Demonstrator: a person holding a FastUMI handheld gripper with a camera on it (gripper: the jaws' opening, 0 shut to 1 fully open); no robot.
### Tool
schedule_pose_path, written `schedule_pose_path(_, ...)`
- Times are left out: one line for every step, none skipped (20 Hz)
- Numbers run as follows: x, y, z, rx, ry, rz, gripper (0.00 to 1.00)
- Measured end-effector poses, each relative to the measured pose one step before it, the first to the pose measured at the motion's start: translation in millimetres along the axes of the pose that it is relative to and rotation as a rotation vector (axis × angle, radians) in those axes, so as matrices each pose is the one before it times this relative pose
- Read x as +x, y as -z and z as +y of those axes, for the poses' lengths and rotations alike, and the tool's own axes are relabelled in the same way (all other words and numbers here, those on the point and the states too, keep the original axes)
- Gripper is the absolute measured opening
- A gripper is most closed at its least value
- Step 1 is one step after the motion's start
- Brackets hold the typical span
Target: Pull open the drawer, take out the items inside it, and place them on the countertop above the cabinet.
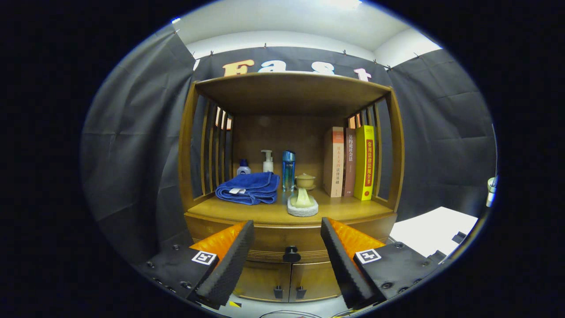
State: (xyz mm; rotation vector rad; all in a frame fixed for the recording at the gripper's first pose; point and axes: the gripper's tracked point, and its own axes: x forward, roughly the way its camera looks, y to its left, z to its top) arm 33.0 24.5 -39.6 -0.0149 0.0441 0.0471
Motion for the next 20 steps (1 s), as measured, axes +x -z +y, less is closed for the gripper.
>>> schedule_pose_path(-5.39,-5.97,1.48,0.00041,-0.00399,-0.00879,0.99)
schedule_pose_path(-4.37,-3.8,0.0,0.00178,-0.00257,-0.00068,0.99)
schedule_pose_path(-5.83,-3.84,0.27,0.0049,-0.00521,0.00131,0.99)
schedule_pose_path(-3.76,-2.34,1.17,0.00775,-0.00584,-0.00271,0.98)
schedule_pose_path(-3.07,-3.53,0.8,0.00978,-0.00446,-0.00897,0.98)
schedule_pose_path(-2.44,-0.88,0.97,0.0062,-0.00532,-0.00757,0.98)
schedule_pose_path(-2.81,-0.82,-0.34,0.00203,-0.00245,-0.00516,0.98)
schedule_pose_path(-1.33,-1.17,-1.83,-0.0008,0.00457,-0.01008,0.98)
schedule_pose_path(-0.15,-3.19,-3.69,0.00051,0.00893,-0.01968,0.98)
schedule_pose_path(0.64,-0.37,-4.37,-0.00083,0.0103,-0.01148,0.99)
schedule_pose_path(0.1,3.0,-3.1,0.00106,0.00941,-0.00122,0.99)
schedule_pose_path(3.35,3.88,-3.71,0.0073,0.00531,0.0045,0.99)
schedule_pose_path(1.56,2.11,-1.2,0.00959,0.00314,0.00658,0.99)
schedule_pose_path(0.71,2.9,-2.18,0.00776,0.00257,0.00643,0.99)
schedule_pose_path(-1.23,-0.03,-0.43,0.0029,0.00001,0.00262,0.99)
schedule_pose_path(0.58,-0.01,0.02,-0.0041,-0.00011,-0.00074,0.99)
schedule_pose_path(0.78,0.3,0.54,-0.00966,-0.00017,0.00001,0.99)
schedule_pose_path(-0.46,0.22,0.99,-0.00945,-0.00157,-0.00159,0.99)
schedule_pose_path(0.09,-0.15,2.36,-0.00591,-0.00314,-0.002,0.99)
schedule_pose_path(-0.06,0.26,2.66,-0.00153,-0.00414,-0.00084,0.99)
